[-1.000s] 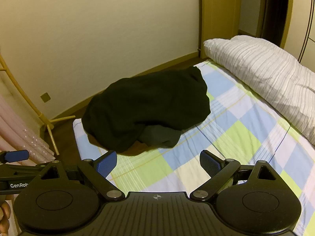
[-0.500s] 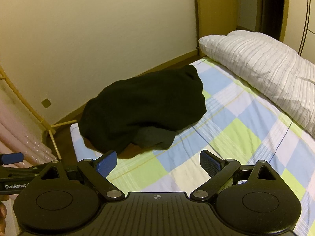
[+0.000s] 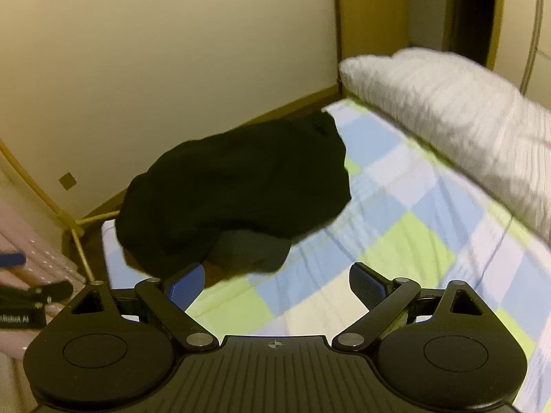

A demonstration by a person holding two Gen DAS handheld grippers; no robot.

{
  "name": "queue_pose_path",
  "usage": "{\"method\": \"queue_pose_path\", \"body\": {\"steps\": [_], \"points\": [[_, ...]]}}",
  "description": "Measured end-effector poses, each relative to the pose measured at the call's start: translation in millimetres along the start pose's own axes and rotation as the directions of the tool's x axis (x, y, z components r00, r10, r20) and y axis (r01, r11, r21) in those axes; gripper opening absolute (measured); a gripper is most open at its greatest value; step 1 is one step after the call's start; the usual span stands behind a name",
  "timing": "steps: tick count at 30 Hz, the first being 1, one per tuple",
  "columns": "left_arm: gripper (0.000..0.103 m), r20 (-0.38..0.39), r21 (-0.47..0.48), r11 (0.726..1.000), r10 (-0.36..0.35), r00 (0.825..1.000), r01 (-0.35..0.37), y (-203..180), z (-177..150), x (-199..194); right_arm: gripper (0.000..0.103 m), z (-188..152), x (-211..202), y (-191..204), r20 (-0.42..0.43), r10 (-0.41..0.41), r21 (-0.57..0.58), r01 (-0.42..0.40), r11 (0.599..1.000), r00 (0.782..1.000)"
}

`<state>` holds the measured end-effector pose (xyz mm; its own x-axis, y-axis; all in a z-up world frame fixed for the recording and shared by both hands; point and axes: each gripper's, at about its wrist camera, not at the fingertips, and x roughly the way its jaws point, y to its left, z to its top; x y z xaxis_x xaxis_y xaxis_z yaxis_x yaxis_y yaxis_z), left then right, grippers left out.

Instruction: Fold clothes

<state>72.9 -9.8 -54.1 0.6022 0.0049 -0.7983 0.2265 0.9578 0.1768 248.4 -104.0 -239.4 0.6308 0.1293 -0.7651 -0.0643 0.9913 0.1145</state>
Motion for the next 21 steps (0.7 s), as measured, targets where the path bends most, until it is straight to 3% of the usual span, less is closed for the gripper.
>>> {"method": "queue_pose_path", "body": {"steps": [3, 7, 12, 14, 17, 21], "points": [[0.098, 0.027, 0.135, 0.990, -0.033, 0.999, 0.029, 10, 9, 36, 0.094, 13, 20, 5, 0.003, -0.032, -0.070, 0.032, 0.997, 0.999], [0.097, 0.038, 0.286, 0.955, -0.091, 0.995, 0.076, 24, 15, 86, 0.094, 27, 56, 22, -0.009, -0.049, -0.190, 0.047, 0.981, 0.999], [0.090, 0.040, 0.469, 0.872, -0.178, 0.983, 0.139, 21, 6, 135, 0.093, 31, 116, 53, -0.054, -0.066, -0.395, 0.039, 0.918, 0.996], [0.086, 0.039, 0.527, 0.835, -0.206, 0.978, 0.155, 15, -1, 150, 0.093, 30, 138, 64, -0.065, -0.066, -0.461, 0.028, 0.887, 0.996], [0.085, 0.030, 0.572, 0.804, -0.220, 0.975, 0.164, 6, -15, 171, 0.093, 21, 173, 79, -0.070, -0.074, -0.570, 0.021, 0.821, 0.995], [0.082, 0.059, 0.589, 0.800, -0.182, 0.982, 0.112, 6, -24, 187, 0.093, 3, 212, 94, -0.060, -0.086, -0.728, 0.016, 0.685, 0.994]]}}
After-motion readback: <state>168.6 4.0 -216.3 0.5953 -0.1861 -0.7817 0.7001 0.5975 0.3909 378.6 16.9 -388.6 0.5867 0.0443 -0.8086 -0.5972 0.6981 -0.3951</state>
